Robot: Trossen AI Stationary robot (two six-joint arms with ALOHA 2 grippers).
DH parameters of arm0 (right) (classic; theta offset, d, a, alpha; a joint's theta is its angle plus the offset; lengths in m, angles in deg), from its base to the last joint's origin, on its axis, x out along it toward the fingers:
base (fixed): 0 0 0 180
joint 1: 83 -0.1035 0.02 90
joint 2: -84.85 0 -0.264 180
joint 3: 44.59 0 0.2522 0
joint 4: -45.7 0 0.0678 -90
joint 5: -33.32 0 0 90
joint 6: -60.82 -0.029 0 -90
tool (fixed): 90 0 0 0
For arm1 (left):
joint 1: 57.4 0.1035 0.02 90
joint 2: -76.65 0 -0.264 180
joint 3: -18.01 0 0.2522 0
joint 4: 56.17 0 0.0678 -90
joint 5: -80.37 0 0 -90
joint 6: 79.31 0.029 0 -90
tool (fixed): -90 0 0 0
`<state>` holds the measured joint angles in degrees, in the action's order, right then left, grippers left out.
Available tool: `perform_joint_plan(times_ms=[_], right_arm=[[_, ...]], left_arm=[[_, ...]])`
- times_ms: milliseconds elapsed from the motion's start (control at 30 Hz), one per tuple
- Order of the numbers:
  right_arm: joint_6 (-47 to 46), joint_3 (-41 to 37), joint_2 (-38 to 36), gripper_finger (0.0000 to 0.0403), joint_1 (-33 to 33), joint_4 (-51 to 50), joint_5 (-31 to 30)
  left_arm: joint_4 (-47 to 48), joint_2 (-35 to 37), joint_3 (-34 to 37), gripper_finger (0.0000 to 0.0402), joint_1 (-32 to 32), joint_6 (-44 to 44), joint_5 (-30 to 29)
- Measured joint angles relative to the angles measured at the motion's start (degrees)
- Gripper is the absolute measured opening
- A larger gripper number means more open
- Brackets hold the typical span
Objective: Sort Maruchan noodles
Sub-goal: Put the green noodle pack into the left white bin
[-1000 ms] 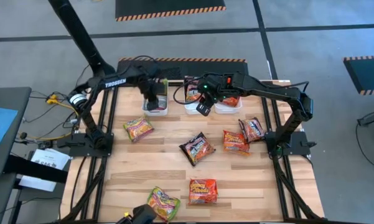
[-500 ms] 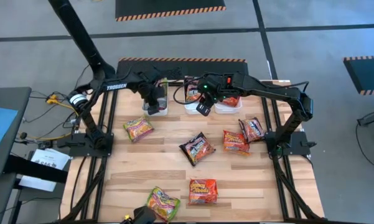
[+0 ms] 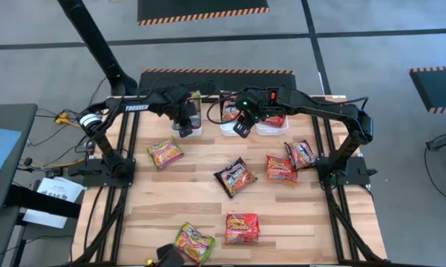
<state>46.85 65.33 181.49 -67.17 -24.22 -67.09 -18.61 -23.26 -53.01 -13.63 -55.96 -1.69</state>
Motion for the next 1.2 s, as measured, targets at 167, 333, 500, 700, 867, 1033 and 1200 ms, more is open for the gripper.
perform_joint_plan(times_ms=[167, 333, 500, 700, 867, 1033, 1200], right_arm=[[-1.08, 0.0, 0.0, 0.0196, 0.01, 0.01, 0.0], [-1.22, 0.0, 0.0, 0.0196, 0.01, 0.05, 0.0], [-1.22, 0.0, 0.0, 0.0196, 0.0, 0.07, 0.0], [-1.2, 0.0, 0.0, 0.0196, 0.01, 0.11, 0.0], [-1.19, 0.0, 0.0, 0.0196, 0.0, 0.11, 0.0], [-1.19, 0.0, 0.0, 0.0196, -0.01, 0.11, 0.0], [-1.18, 0.0, 0.0, 0.0196, -0.05, 0.09, 0.0]], left_arm=[[-0.61, 0.0, 1.08, 0.0048, 0.04, 0.13, 0.32], [-1.28, -0.25, 1.19, 0.0005, 0.09, 0.51, 2.47], [0.55, -0.48, -0.27, 0.0, 0.24, -0.37, 5.38], [10.9, -0.95, -7.29, 0.0, 0.2, 1.12, 6.94], [15.66, -0.77, -12.17, 0.0, 0.16, 2.95, 7.26], [15.71, -0.77, -15.38, 0.0, 0.22, 2.99, 6.47], [16.28, -0.69, -18.28, 0.0, 1.07, 4.67, 3.15]])
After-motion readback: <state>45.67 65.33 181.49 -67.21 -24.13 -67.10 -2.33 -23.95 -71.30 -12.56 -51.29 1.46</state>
